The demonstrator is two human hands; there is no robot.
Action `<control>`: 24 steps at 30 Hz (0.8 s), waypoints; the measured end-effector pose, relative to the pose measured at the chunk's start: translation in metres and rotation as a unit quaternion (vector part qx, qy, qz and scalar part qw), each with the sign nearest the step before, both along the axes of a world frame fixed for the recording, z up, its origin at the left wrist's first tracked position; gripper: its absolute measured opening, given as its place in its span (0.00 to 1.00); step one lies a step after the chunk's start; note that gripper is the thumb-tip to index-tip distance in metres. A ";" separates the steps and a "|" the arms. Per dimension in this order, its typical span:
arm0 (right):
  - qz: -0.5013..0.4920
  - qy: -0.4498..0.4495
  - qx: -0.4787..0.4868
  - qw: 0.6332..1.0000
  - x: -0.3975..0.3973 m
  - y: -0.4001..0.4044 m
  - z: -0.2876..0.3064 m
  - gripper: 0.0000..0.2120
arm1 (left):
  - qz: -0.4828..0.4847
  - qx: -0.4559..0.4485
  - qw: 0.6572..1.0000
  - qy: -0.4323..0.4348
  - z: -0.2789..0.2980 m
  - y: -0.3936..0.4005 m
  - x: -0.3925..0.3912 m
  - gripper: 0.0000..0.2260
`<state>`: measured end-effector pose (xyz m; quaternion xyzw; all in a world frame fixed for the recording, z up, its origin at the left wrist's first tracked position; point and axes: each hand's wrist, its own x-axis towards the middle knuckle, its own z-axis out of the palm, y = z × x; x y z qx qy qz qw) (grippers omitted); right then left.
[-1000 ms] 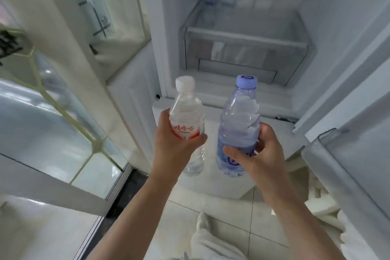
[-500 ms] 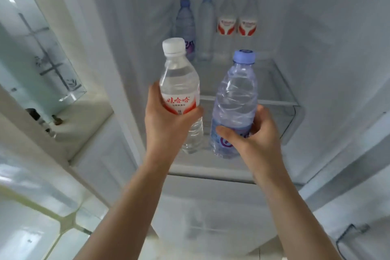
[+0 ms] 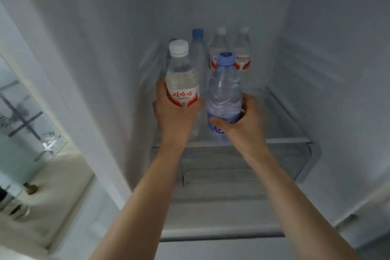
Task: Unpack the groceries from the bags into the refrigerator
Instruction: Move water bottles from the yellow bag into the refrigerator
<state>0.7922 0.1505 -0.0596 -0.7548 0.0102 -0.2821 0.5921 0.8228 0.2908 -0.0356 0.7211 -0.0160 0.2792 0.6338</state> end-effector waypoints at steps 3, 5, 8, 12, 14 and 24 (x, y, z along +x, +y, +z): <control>0.005 0.012 -0.013 1.000 0.017 0.001 -0.007 0.34 | -0.007 0.001 1.000 -0.001 -0.011 -0.002 0.018 0.30; 0.004 0.018 -0.023 1.000 0.025 0.000 -0.010 0.34 | -0.008 0.015 1.000 -0.002 -0.017 -0.002 0.026 0.32; 0.005 0.025 -0.030 0.999 0.033 -0.001 -0.015 0.35 | -0.005 0.023 1.000 -0.002 -0.021 -0.002 0.033 0.36; 0.012 0.031 -0.027 0.999 0.036 -0.001 -0.020 0.34 | -0.012 0.029 0.999 -0.015 -0.023 0.000 0.036 0.36; 0.021 0.033 -0.024 0.999 0.035 -0.001 -0.022 0.34 | -0.023 0.030 0.999 -0.020 -0.026 0.002 0.038 0.34; 0.038 0.044 -0.080 0.995 0.024 -0.004 -0.033 0.36 | -0.034 0.121 0.992 -0.029 -0.051 0.010 0.029 0.31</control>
